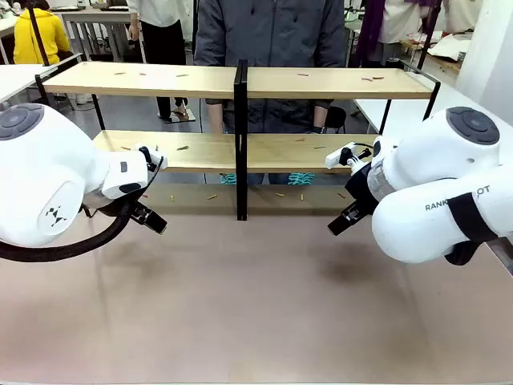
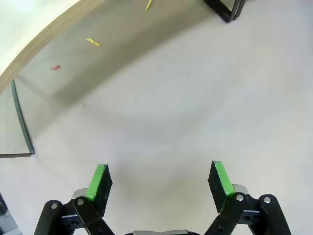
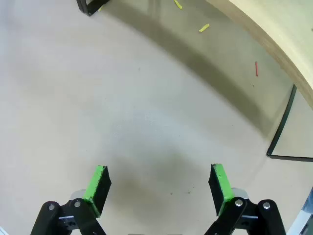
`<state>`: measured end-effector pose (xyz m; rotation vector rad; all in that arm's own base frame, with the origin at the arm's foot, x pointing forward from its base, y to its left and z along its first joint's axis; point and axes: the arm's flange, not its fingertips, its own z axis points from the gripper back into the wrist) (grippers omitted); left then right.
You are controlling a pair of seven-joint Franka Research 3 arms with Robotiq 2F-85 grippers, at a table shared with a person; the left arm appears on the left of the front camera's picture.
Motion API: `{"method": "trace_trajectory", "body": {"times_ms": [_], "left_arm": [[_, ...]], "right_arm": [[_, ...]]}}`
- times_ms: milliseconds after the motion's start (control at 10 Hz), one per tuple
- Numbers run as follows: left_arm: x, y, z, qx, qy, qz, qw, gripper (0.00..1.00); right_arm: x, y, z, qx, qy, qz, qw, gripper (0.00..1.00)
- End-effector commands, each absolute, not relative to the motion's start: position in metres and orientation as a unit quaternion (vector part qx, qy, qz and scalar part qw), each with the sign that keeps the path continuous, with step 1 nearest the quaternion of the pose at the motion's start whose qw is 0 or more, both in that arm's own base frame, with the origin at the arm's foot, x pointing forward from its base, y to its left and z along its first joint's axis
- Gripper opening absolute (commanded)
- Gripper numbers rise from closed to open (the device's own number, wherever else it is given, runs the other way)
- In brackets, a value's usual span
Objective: Clean the shelves.
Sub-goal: Pick up the Duster when the human hands it over.
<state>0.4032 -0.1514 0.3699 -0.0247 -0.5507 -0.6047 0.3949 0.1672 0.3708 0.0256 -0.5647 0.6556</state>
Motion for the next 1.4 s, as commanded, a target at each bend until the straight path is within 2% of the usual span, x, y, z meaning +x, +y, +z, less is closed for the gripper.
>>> {"method": "trace_trajectory", "body": {"times_ms": [0,1300], "left_arm": [[0.4031,-0.1514,0.3701,-0.012,-0.268,-0.294,0.917,1.0],[0.4031,-0.1514,0.3701,-0.012,-0.268,-0.294,0.917,1.0]], "right_arm": [[0.3949,0.1672,0.3709,0.012,-0.274,0.318,0.908,1.0],[0.3949,0.1672,0.3709,0.012,-0.274,0.318,0.908,1.0]]}}
